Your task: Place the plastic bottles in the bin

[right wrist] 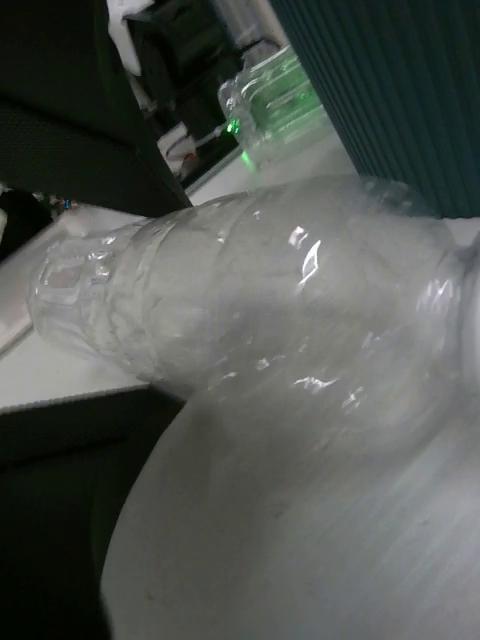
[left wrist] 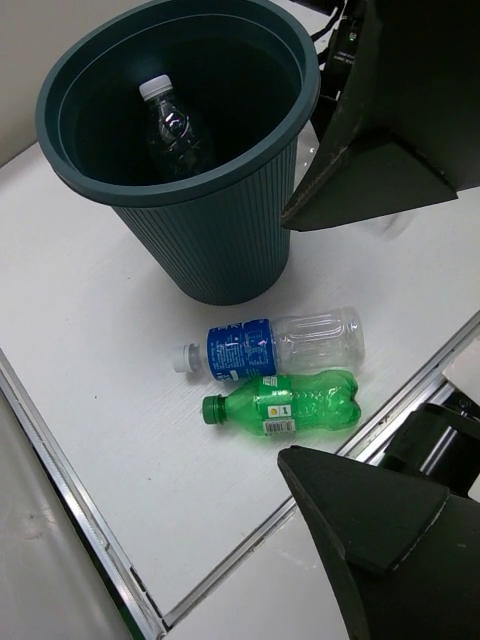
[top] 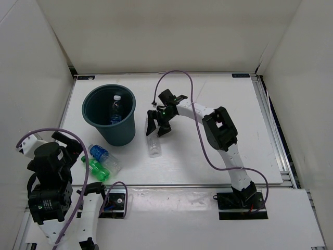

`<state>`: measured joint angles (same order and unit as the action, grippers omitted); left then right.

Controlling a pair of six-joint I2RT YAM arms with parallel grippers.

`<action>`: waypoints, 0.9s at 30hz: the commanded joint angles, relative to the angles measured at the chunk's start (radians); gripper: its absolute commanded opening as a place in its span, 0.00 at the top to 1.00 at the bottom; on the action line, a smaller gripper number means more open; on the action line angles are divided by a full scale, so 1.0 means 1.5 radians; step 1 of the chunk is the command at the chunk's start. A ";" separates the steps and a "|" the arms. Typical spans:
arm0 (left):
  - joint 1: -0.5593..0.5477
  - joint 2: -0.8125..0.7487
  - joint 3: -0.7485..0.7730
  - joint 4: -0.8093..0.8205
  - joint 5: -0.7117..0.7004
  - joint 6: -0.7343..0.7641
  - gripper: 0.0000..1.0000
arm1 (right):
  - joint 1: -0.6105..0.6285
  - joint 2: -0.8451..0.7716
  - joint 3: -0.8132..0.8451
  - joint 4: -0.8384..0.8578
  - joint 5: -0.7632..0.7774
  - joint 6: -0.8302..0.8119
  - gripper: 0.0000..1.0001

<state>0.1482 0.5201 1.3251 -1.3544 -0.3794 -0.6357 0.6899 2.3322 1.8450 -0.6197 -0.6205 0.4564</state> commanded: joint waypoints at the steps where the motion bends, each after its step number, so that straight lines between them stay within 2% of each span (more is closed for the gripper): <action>1: -0.003 0.008 0.018 -0.050 -0.001 0.020 0.00 | -0.003 -0.011 -0.008 0.000 0.000 0.005 0.37; 4: -0.003 0.008 0.009 -0.050 -0.001 0.020 0.00 | -0.003 -0.076 -0.053 0.000 0.013 -0.002 0.54; 8: -0.003 -0.007 -0.018 -0.044 -0.001 -0.011 0.00 | -0.009 -0.209 -0.123 0.000 0.062 -0.002 0.65; 12: -0.003 -0.037 -0.057 -0.044 0.007 -0.030 0.00 | -0.022 -0.354 -0.108 0.000 0.098 0.060 0.70; 14: -0.003 -0.047 -0.078 -0.038 0.015 -0.036 0.00 | -0.022 -0.380 -0.041 0.000 0.114 0.081 0.73; 17: -0.003 -0.060 -0.098 -0.038 0.040 -0.036 0.00 | 0.000 -0.359 0.086 0.011 0.159 0.080 0.73; 18: -0.003 -0.060 -0.105 -0.038 0.040 -0.036 0.00 | 0.006 -0.318 0.197 0.011 0.168 0.080 0.73; 20: -0.003 -0.060 -0.105 -0.038 0.057 -0.036 0.00 | 0.029 -0.263 0.310 0.011 0.188 0.050 0.73; 21: -0.003 -0.060 -0.105 -0.044 0.067 -0.028 0.00 | 0.038 -0.207 0.404 0.011 0.203 0.040 0.73; 23: -0.003 -0.054 -0.105 -0.044 0.086 -0.019 0.00 | 0.060 -0.168 0.446 0.067 0.223 0.034 0.71; 27: -0.003 -0.021 -0.086 -0.050 0.122 0.013 0.00 | 0.100 -0.129 0.408 0.206 0.285 0.027 0.66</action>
<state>0.1482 0.4454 1.1717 -1.3590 -0.2665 -0.6590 0.8036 2.0445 2.4924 -0.4282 -0.2852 0.5301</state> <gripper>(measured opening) 1.000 0.551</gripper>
